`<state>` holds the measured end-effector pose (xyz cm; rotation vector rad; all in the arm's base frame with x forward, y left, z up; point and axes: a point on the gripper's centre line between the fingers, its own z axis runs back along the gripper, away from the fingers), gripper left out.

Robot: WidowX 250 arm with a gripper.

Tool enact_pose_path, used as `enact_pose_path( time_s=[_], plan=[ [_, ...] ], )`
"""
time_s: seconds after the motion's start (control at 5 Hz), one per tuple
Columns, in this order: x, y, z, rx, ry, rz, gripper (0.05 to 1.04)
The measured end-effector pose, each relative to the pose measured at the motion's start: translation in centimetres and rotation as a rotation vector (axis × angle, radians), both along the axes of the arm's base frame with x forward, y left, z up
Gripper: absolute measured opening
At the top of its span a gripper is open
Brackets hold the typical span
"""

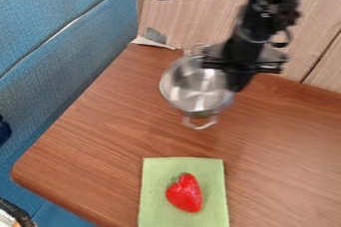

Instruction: Move the silver pot to the upper middle of the table

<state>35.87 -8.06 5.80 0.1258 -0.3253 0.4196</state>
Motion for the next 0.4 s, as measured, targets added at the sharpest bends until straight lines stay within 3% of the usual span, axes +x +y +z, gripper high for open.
enact_pose_path(
  time_s=[0.4],
  plan=[
    [5.0, -5.1, -4.3, 0.03, 0.078, -0.104, 0.071]
  ],
)
